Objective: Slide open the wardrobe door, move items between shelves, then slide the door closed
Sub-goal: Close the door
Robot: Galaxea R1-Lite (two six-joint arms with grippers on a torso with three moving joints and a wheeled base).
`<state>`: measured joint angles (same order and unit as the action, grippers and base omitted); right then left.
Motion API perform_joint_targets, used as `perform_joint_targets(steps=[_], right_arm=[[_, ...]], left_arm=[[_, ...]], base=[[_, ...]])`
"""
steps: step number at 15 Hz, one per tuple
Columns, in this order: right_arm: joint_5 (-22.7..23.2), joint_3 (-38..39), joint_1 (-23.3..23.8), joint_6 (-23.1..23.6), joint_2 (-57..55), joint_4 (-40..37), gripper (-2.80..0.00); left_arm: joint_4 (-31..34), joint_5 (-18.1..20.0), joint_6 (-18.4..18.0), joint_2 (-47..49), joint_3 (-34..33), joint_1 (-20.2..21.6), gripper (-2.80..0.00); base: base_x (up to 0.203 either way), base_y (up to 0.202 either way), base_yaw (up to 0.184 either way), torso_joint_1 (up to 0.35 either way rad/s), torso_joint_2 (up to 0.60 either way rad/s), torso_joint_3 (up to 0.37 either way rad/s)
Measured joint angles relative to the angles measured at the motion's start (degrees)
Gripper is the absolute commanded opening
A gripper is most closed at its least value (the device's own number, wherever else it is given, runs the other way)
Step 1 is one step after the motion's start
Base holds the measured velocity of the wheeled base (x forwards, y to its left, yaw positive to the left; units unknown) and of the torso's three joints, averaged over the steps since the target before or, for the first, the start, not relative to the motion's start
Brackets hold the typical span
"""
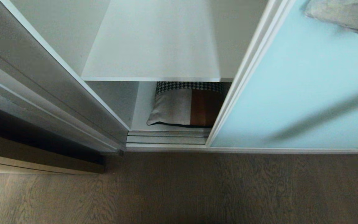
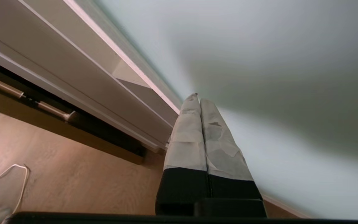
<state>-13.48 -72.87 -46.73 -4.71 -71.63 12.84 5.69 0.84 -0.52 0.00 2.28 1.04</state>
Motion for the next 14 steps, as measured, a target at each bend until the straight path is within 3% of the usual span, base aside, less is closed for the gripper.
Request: perform_joint_targets(steps=[5,8,11,14], right_arm=[[-0.34,-2.03,-2.88,-0.13,-3.18,0.68,-2.80],[-0.48,-3.06,-7.53,0.18,-3.73,-2.30,-2.80],[5.63,-4.09,-11.10,0.35,-2.48,-9.81,-2.80],[9.65,-3.02,-11.56,0.39,1.62,-11.04,-2.80]], left_arm=[[0.01,-0.02,0.01,0.00,0.00,0.00,-2.80],[0.00,0.00,-0.02,0.00,0.00,0.00,-2.80],[0.00,0.04,0.00,0.00,0.02,0.00,-2.80],[0.00,-0.02,0.00,0.00,0.00,0.00,-2.80]], base=[[0.000,0.000,0.000,0.000,0.00,0.000],[0.000,0.000,0.000,0.000,0.00,0.000],[0.000,0.000,0.000,0.000,0.00,0.000],[0.000,0.000,0.000,0.000,0.00,0.000]])
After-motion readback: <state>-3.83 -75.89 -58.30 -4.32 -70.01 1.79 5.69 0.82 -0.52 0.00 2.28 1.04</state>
